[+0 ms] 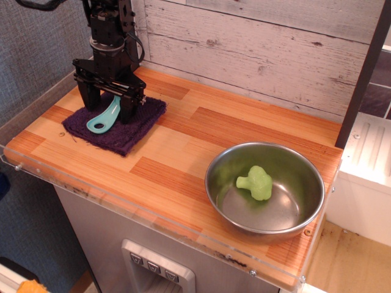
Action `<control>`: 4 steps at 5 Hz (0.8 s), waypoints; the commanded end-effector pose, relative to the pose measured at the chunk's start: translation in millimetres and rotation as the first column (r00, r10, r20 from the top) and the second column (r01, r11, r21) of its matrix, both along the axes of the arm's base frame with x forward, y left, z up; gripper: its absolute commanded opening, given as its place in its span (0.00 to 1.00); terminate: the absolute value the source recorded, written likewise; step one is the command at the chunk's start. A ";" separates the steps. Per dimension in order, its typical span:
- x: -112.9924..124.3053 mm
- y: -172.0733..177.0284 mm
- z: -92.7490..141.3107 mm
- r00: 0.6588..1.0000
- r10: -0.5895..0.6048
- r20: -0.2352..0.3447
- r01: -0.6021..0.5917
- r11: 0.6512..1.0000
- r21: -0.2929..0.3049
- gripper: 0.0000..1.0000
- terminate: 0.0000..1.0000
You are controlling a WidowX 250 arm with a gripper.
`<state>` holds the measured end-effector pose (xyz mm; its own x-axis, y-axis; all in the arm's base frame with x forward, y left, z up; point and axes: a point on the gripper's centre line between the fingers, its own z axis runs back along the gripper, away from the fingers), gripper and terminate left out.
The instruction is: Place the blue brush behind the bowl with the broccoli
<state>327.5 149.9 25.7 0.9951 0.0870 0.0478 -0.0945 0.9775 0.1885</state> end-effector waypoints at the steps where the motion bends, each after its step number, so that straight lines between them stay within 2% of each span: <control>1: 5.2 -5.2 12.1 0.999 -0.020 0.032 0.019 0.999 0.036 0.00 0.00; 2: 5.7 -12.0 22.9 0.998 -0.016 0.058 0.015 1.000 0.022 0.00 0.00; 3: 14.4 -34.5 43.5 0.996 -0.002 0.091 0.005 1.000 -0.029 0.00 0.00; 4: 27.8 -78.5 58.0 0.995 0.010 0.098 -0.005 0.999 -0.051 0.00 0.00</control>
